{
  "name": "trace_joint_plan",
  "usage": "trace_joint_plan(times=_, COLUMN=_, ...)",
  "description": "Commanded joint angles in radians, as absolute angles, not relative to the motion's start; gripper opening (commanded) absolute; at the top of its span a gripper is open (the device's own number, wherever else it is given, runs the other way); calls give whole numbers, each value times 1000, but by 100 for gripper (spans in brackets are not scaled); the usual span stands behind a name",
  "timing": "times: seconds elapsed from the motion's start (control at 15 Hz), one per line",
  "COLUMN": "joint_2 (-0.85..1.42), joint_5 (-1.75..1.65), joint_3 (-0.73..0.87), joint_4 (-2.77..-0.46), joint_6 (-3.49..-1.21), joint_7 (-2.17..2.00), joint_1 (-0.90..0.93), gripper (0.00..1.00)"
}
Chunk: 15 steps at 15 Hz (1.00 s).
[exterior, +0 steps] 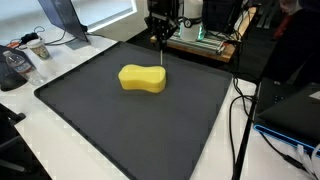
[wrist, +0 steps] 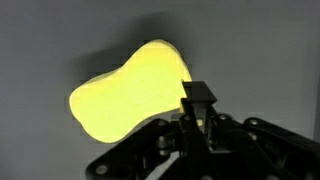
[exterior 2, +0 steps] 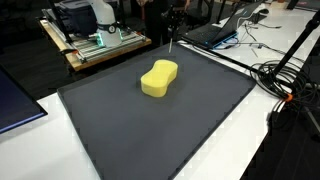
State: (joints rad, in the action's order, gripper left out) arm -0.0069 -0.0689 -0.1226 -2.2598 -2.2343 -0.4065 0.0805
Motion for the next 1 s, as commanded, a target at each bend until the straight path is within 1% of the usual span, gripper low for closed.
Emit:
trace_joint_plan(times=0.0, joint_2=-9, joint_5=-85, joint_3=-103, joint_4=-2340, joint_6=-2357, joint_7=-423, joint_1=80, gripper=3)
trace_joint_plan(times=0.07, joint_2=-8, joint_5=-86, joint_3=-99, joint_4=-2354, joint_6=-2379, joint_7=-420, joint_1=80, gripper=3)
trace_joint_plan(times=0.13, joint_2=1, joint_5=-68, joint_3=-102, joint_4=-2316, joint_6=-2325, joint_7=-405, joint_1=85, gripper=13)
trace_joint_plan(times=0.53, joint_2=1, joint_5=-68, joint_3=-98, joint_4=-2341, joint_6=-2358, joint_7=-405, joint_1=84, gripper=13)
trace_joint_plan(times=0.6, joint_2=1, joint_5=-68, joint_3=-98, joint_4=-2341, joint_6=-2358, joint_7=-405, joint_1=84, gripper=3)
trace_joint_plan(times=0.93, joint_2=44, joint_5=-31, joint_3=-101, joint_4=-2327, joint_6=-2386, joint_7=-391, joint_1=90, gripper=3)
